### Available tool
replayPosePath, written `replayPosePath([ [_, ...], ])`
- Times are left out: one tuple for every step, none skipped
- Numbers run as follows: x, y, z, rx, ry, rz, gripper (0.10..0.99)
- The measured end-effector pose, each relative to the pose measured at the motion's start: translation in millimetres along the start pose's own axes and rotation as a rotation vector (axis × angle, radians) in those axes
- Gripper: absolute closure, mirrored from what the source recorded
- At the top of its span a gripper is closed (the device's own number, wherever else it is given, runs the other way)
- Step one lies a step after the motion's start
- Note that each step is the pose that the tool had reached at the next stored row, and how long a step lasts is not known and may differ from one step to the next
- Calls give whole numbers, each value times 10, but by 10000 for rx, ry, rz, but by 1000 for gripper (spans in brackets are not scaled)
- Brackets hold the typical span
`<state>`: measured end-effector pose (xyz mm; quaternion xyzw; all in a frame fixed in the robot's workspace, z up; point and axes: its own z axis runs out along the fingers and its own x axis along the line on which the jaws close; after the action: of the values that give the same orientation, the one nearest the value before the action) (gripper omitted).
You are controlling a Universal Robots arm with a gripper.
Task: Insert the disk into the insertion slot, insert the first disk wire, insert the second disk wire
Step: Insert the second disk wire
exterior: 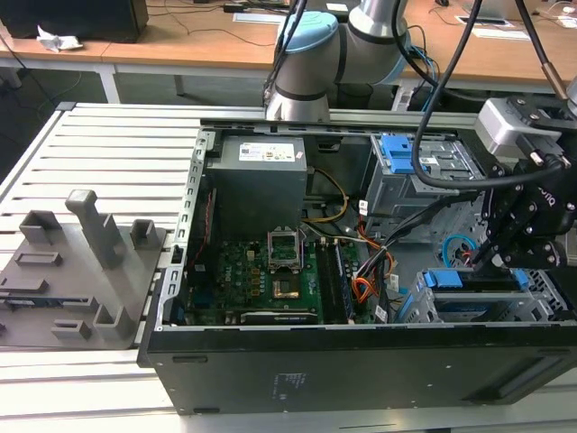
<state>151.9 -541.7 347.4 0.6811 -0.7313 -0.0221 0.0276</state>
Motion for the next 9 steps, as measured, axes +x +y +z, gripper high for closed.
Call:
replayPosePath([
  [0,0,1,0,2,-28,922],
  [0,0,3,0,5,-66,922],
  [0,0,4,1,8,-94,922],
  [0,-1,12,0,1,-108,922],
  [0,-1,20,-1,-6,-109,922],
  [0,-2,24,-1,-11,-109,922],
  [0,-2,33,-2,-23,-110,922],
  [-1,-3,38,-2,-28,-111,922],
  [-1,-3,46,-2,-35,-111,922],
])
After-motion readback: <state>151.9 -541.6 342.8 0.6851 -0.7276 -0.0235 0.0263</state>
